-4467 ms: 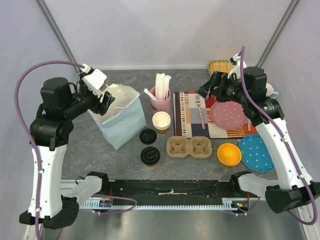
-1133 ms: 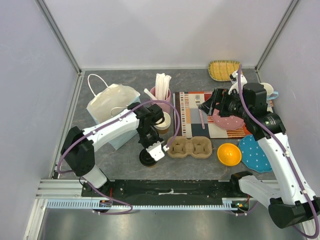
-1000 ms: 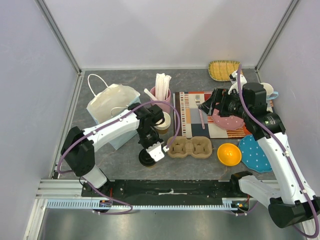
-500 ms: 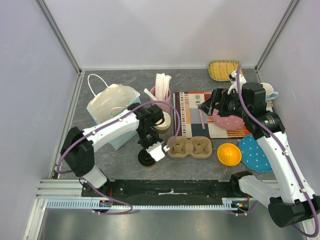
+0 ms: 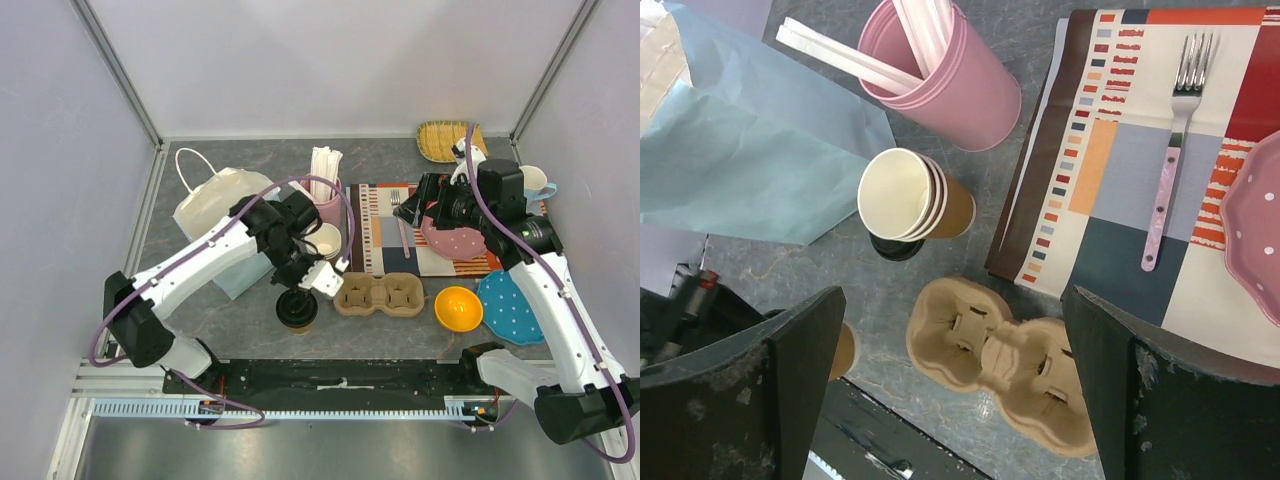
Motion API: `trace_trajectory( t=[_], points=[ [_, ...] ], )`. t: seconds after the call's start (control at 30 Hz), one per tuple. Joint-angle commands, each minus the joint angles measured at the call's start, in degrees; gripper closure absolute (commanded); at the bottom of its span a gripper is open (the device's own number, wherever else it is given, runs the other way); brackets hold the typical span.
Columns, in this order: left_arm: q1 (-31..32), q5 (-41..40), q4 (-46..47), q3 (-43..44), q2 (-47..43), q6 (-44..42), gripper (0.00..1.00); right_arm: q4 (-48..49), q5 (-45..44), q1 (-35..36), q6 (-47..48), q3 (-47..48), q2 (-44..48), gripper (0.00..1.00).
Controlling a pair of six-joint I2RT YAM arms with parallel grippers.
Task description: Pack the takeout coffee
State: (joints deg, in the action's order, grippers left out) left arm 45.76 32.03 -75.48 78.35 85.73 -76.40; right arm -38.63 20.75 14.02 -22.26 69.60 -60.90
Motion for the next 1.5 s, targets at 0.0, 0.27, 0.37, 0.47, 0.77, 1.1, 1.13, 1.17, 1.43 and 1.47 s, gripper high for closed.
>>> trace_trajectory(
  t=[0.0,0.27,0.37,0.47,0.77,1.1,1.13,1.17,1.43,1.47],
  points=[
    [-0.4,2.0,-2.8,10.1,-3.4,15.1,0.98,1.7,0.7,0.0,0.2,2.8,-0.4,0.02],
    [-1.1,-3.0,-6.9,28.8,-1.4,34.7,0.98,3.8,2.4,0.0,-1.0,2.3,-1.5,0.02],
    [-2.2,-6.7,-5.5,33.2,-1.5,39.9,0.98,4.3,3.0,0.0,-1.2,2.6,-2.0,0.02],
    [-6.5,-10.7,-3.2,38.1,-0.9,45.6,0.98,4.6,3.3,0.0,-1.3,2.6,-2.5,0.02],
    [-22.9,-13.2,-1.1,52.3,1.2,52.1,0.98,5.1,3.7,0.0,-1.7,1.9,-2.5,0.02],
    [-38.7,-15.1,1.7,53.3,0.6,50.1,0.98,6.1,3.7,0.0,-2.1,0.3,-2.4,0.02],
    [-41.2,-14.5,1.6,53.1,0.7,49.8,0.98,6.2,3.7,0.0,-2.1,0.2,-2.5,0.02],
    [-42.3,-13.9,1.3,52.9,0.8,49.4,0.98,6.3,3.8,0.0,-2.0,0.1,-2.6,0.02],
    [-48.5,-10.5,-5.2,48.3,0.9,45.8,0.98,6.6,3.9,0.0,-1.8,-0.6,-3.1,0.02],
    [-48.9,-10.6,-5.5,47.7,0.8,45.6,0.98,6.7,3.9,0.0,-1.9,-0.8,-3.0,0.02]
  ],
)
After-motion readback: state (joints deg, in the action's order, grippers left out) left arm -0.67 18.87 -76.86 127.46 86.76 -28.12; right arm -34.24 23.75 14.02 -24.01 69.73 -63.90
